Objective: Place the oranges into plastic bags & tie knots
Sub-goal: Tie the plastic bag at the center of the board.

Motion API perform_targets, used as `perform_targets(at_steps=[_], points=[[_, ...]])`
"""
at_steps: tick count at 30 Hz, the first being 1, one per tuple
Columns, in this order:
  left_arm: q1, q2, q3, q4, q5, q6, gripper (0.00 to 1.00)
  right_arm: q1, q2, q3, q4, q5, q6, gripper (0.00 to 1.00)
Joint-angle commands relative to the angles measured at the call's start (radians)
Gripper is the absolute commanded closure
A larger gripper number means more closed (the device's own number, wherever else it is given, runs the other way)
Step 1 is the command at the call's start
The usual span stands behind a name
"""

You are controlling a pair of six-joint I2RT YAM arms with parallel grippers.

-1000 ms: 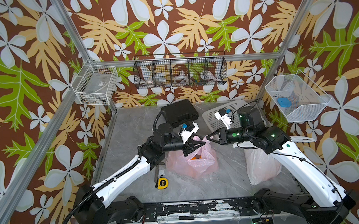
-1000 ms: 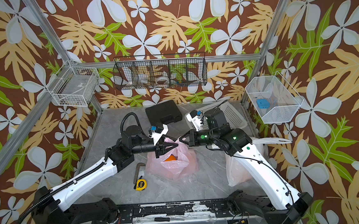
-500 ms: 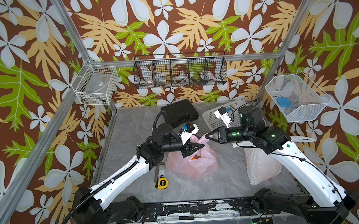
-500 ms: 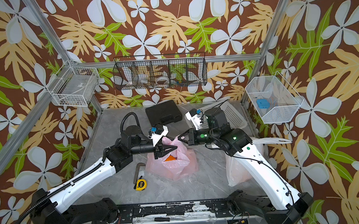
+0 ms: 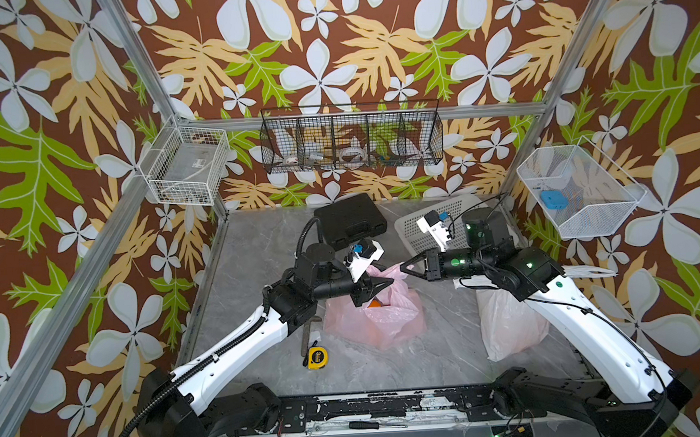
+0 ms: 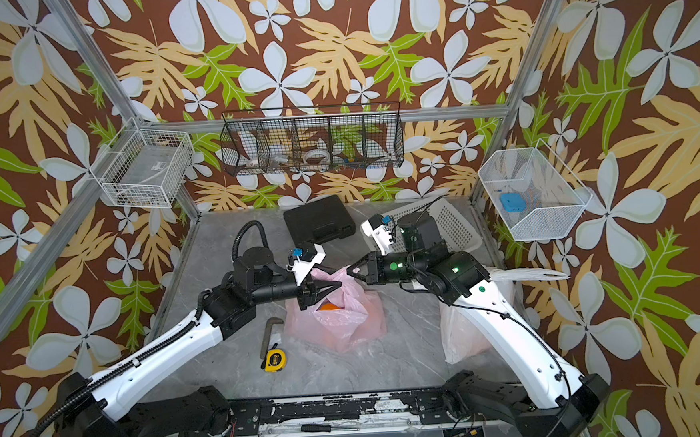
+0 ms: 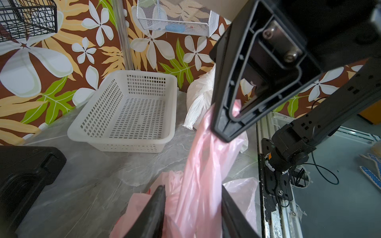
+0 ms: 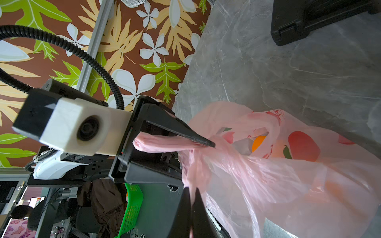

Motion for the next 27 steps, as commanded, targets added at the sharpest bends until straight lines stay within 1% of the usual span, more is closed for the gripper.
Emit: perform_targets(at_steps=[1, 2, 5, 6, 7, 8, 9, 11, 12, 13, 15, 16, 17, 18, 19, 21, 22, 23, 25, 27], points=[[0.0, -0.005, 0.006, -0.01, 0.008, 0.007, 0.68, 0.0, 0.004, -0.002, 0.031, -0.008, -0.01, 1.0], [-0.001, -0.004, 0.009, -0.014, 0.014, 0.009, 0.74, 0.0, 0.005, -0.001, 0.033, -0.006, -0.012, 1.0], [-0.001, -0.006, 0.015, -0.025, 0.023, 0.016, 0.85, 0.001, -0.001, 0.01, 0.047, 0.008, -0.028, 1.0], [0.001, -0.008, 0.015, -0.027, 0.023, 0.017, 0.89, 0.0, -0.006, 0.016, 0.053, 0.018, -0.044, 0.97], [0.001, -0.011, 0.014, -0.026, 0.023, 0.017, 0.94, 0.001, -0.012, 0.023, 0.058, 0.032, -0.064, 0.92], [0.001, -0.015, 0.013, -0.024, 0.025, 0.017, 1.0, -0.001, -0.022, 0.03, 0.061, 0.065, -0.095, 0.83], [0.001, -0.019, 0.009, -0.019, 0.026, 0.015, 1.0, 0.0, -0.033, 0.031, 0.066, 0.105, -0.128, 0.75], [0.005, -0.041, -0.007, 0.014, 0.045, 0.004, 1.0, 0.0, -0.09, -0.017, 0.133, 0.197, -0.221, 0.54], [0.015, -0.051, -0.021, 0.046, 0.067, -0.01, 1.0, 0.0, -0.121, -0.052, 0.176, 0.256, -0.26, 0.46], [0.032, -0.064, -0.039, 0.098, 0.111, -0.031, 1.0, 0.001, -0.156, -0.108, 0.234, 0.296, -0.315, 0.4], [0.076, -0.081, -0.07, 0.208, 0.18, -0.107, 1.0, 0.0, -0.22, -0.197, 0.293, 0.336, -0.446, 0.4], [0.098, -0.083, -0.081, 0.267, 0.219, -0.15, 1.0, 0.001, -0.248, -0.238, 0.315, 0.331, -0.511, 0.4], [0.113, -0.08, -0.087, 0.319, 0.258, -0.188, 1.0, 0.001, -0.278, -0.287, 0.354, 0.308, -0.545, 0.4], [0.121, -0.076, -0.088, 0.352, 0.28, -0.212, 1.0, 0.0, -0.306, -0.335, 0.405, 0.308, -0.564, 0.39], [0.124, -0.067, -0.085, 0.379, 0.299, -0.232, 1.0, 0.002, -0.335, -0.392, 0.476, 0.28, -0.569, 0.38], [0.124, -0.047, -0.073, 0.404, 0.326, -0.255, 1.0, 0.008, -0.39, -0.495, 0.622, 0.274, -0.556, 0.34], [0.125, -0.037, -0.072, 0.434, 0.337, -0.278, 1.0, 0.027, -0.408, -0.533, 0.672, 0.3, -0.564, 0.33], [0.125, -0.027, -0.074, 0.467, 0.344, -0.305, 1.0, 0.058, -0.418, -0.56, 0.706, 0.353, -0.576, 0.3], [0.125, -0.007, -0.075, 0.544, 0.37, -0.358, 1.0, 0.131, -0.417, -0.578, 0.727, 0.42, -0.621, 0.28], [0.125, 0.017, -0.068, 0.603, 0.383, -0.404, 1.0, 0.178, -0.409, -0.583, 0.73, 0.458, -0.646, 0.26]])
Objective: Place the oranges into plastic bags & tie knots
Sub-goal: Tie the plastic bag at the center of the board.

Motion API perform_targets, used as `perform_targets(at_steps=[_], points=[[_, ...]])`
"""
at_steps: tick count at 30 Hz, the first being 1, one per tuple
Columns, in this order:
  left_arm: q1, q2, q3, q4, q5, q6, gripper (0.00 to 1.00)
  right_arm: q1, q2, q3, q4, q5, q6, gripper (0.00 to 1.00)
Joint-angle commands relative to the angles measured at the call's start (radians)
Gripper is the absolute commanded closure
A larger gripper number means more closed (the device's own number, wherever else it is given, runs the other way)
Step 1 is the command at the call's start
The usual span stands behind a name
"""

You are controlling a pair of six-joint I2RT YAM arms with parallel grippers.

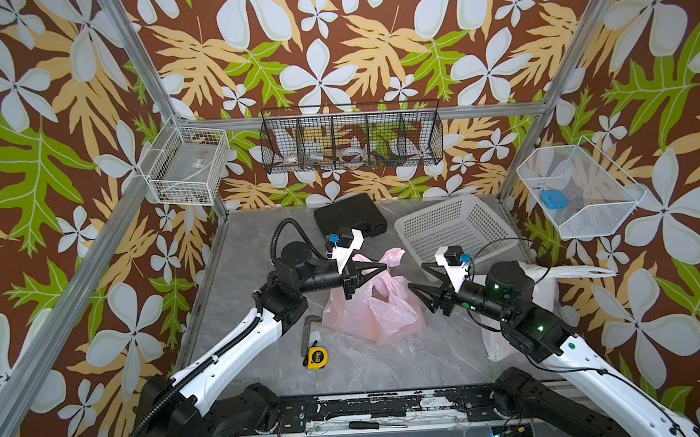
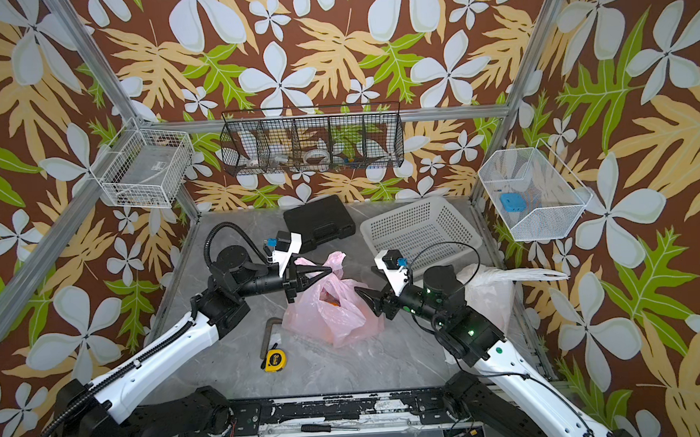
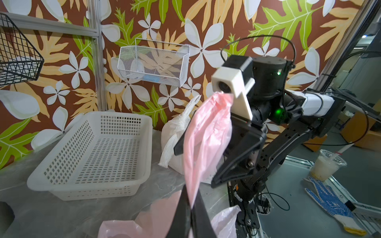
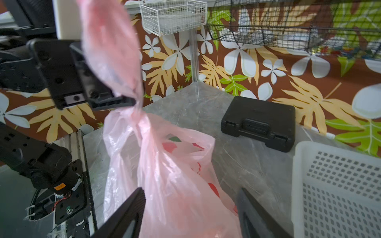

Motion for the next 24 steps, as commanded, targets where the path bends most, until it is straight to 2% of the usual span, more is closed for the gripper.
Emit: perform_targets(at_steps=[1, 7, 10, 13, 16, 20, 24], points=[[0.001, 0.033, 0.021, 0.186, 0.073, -0.117, 1.0, 0.056, 0.005, -0.007, 0.123, 0.117, -0.077, 0.26], [0.0, 0.123, 0.033, 0.443, 0.145, -0.319, 1.0, 0.103, 0.013, -0.016, 0.109, 0.177, -0.095, 0.21], [0.0, 0.143, 0.033, 0.459, 0.149, -0.326, 1.0, 0.145, 0.031, -0.033, 0.139, 0.24, -0.101, 0.2], [0.001, 0.149, 0.029, 0.451, 0.173, -0.318, 1.0, 0.15, 0.077, -0.026, 0.168, 0.212, -0.1, 0.21], [0.001, 0.137, 0.033, 0.376, 0.193, -0.255, 1.0, 0.143, 0.138, 0.017, 0.143, 0.145, -0.147, 0.23], [0.012, 0.115, 0.06, 0.16, 0.181, -0.096, 1.0, 0.028, 0.249, 0.114, 0.054, -0.195, -0.186, 0.25], [0.035, 0.114, 0.067, 0.122, 0.193, -0.078, 1.0, 0.021, 0.333, 0.158, 0.045, -0.309, -0.224, 0.31]])
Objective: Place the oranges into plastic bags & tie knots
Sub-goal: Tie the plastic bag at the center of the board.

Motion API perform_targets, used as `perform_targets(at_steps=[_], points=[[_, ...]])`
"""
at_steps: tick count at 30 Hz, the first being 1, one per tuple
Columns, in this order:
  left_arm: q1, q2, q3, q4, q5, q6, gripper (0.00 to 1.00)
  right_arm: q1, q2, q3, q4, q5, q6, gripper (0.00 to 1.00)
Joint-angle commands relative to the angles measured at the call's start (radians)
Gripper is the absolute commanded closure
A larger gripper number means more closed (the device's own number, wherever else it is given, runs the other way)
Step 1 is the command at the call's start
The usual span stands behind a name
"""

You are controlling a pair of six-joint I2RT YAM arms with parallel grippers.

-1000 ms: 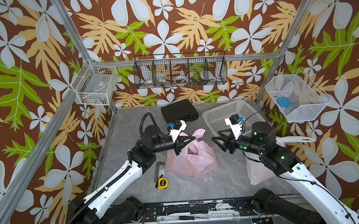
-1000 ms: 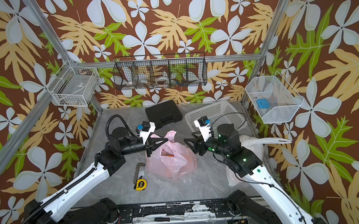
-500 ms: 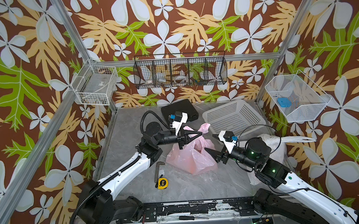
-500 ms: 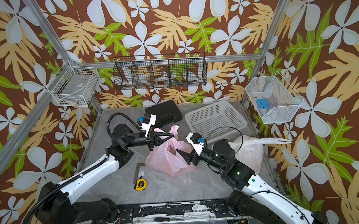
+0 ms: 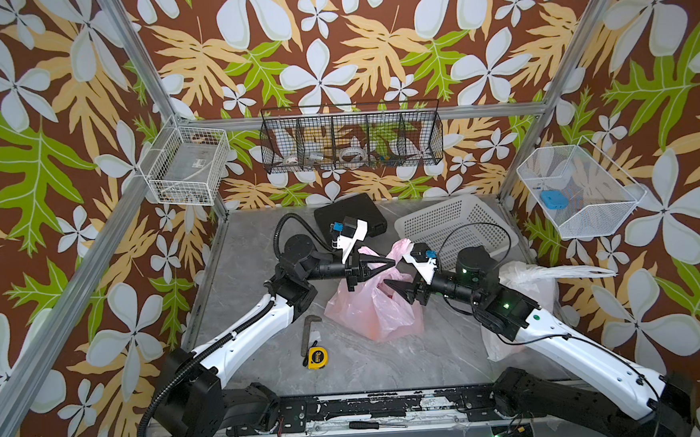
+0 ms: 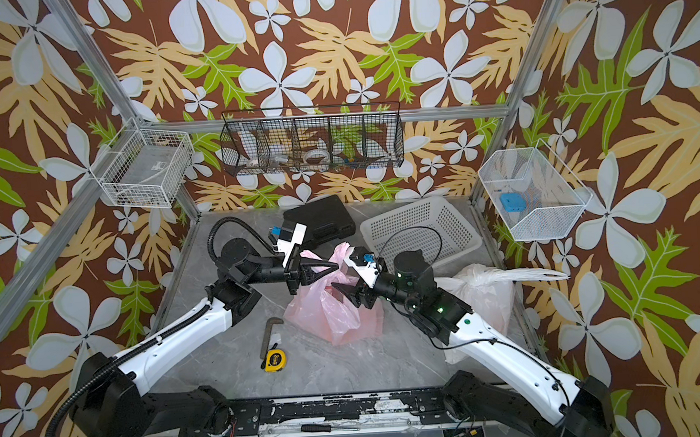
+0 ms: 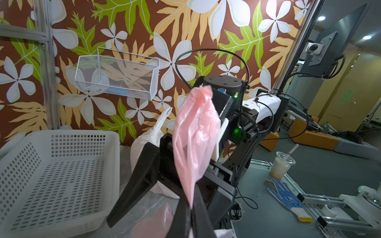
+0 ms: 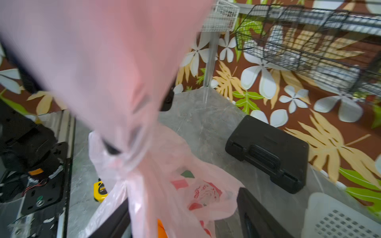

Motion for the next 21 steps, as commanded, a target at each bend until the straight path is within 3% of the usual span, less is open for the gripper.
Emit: perform_targets(at_steps=[1, 4, 7, 12, 14, 21], points=[[0.015, -0.002, 0.013, -0.055, 0.026, 0.057, 1.0, -0.004, 0.05, 0.031, -0.022, -0.185, -0.041, 0.34], [0.022, 0.001, 0.013, -0.053, 0.024, 0.057, 1.0, -0.004, 0.065, 0.025, 0.002, -0.168, -0.027, 0.45], [0.024, 0.006, 0.015, -0.05, 0.024, 0.057, 1.0, -0.002, 0.068, 0.022, 0.005, -0.037, 0.007, 0.6], [0.028, 0.0, 0.01, -0.049, 0.018, 0.051, 1.0, 0.068, 0.046, 0.02, -0.035, 0.276, -0.023, 0.45], [0.027, 0.0, 0.008, -0.049, 0.014, 0.046, 1.0, 0.09, 0.041, 0.018, -0.019, 0.332, -0.024, 0.35], [0.027, -0.01, -0.016, 0.007, -0.02, -0.008, 1.0, 0.239, 0.015, -0.083, 0.181, 0.688, 0.002, 0.32]])
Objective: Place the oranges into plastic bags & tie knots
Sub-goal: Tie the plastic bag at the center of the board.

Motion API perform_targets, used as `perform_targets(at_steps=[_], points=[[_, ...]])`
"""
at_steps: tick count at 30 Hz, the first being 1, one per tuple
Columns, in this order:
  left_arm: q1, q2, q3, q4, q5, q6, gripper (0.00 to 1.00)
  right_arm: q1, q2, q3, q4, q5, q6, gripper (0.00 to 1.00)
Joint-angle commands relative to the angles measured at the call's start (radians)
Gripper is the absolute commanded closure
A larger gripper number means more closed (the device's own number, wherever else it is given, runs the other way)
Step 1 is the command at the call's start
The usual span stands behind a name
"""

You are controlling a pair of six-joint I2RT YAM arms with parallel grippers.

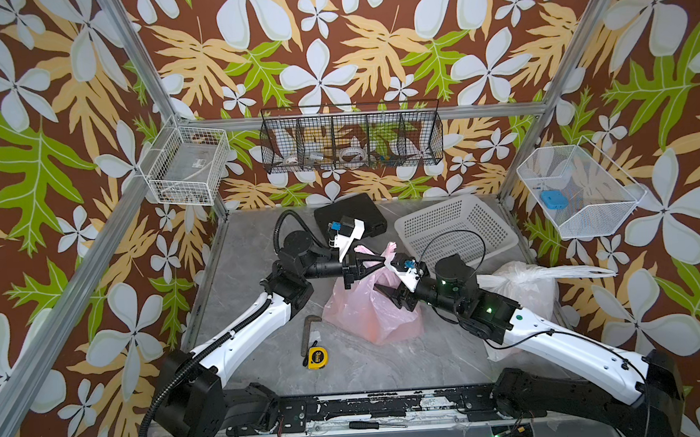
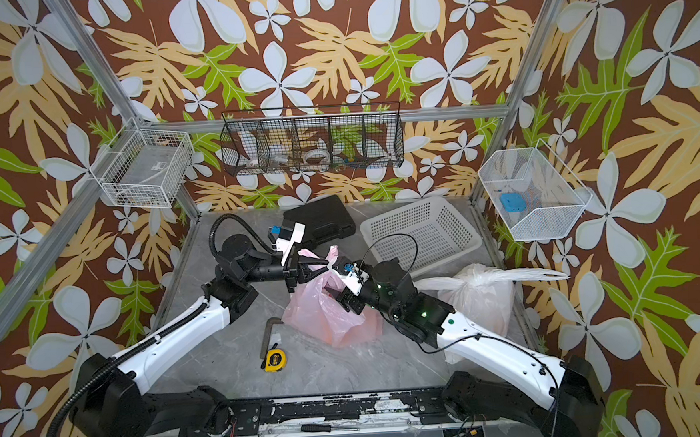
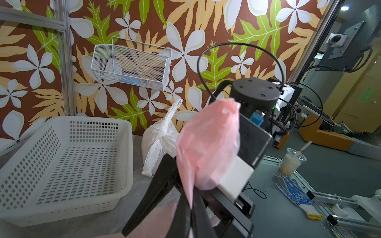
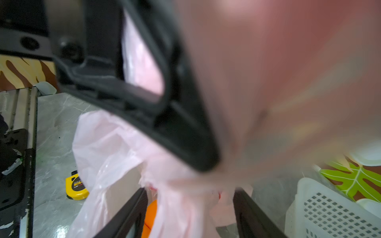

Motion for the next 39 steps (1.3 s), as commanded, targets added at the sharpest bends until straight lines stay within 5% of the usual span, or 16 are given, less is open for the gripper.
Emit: perform_targets(at_steps=[1, 4, 14, 26, 32, 39], points=[[0.001, -0.013, -0.013, 0.071, -0.018, -0.036, 1.0, 0.054, 0.001, -0.033, 0.154, 0.256, 0.012, 0.31], [0.001, -0.015, -0.023, 0.09, -0.027, -0.053, 1.0, 0.075, 0.026, -0.068, 0.274, 0.278, 0.034, 0.31], [0.0, -0.024, -0.039, 0.089, -0.04, -0.06, 1.0, 0.184, 0.156, -0.066, 0.506, 0.633, 0.02, 0.32], [0.016, -0.053, -0.037, -0.077, -0.121, 0.039, 1.0, 0.188, 0.047, -0.122, 0.481, 0.836, 0.082, 0.39], [0.018, -0.04, -0.027, -0.102, -0.141, 0.046, 1.0, 0.188, 0.02, -0.121, 0.443, 0.769, 0.093, 0.44], [0.021, -0.049, -0.006, -0.075, -0.099, 0.04, 1.0, 0.1, -0.039, -0.062, 0.185, 0.293, 0.133, 0.33]])
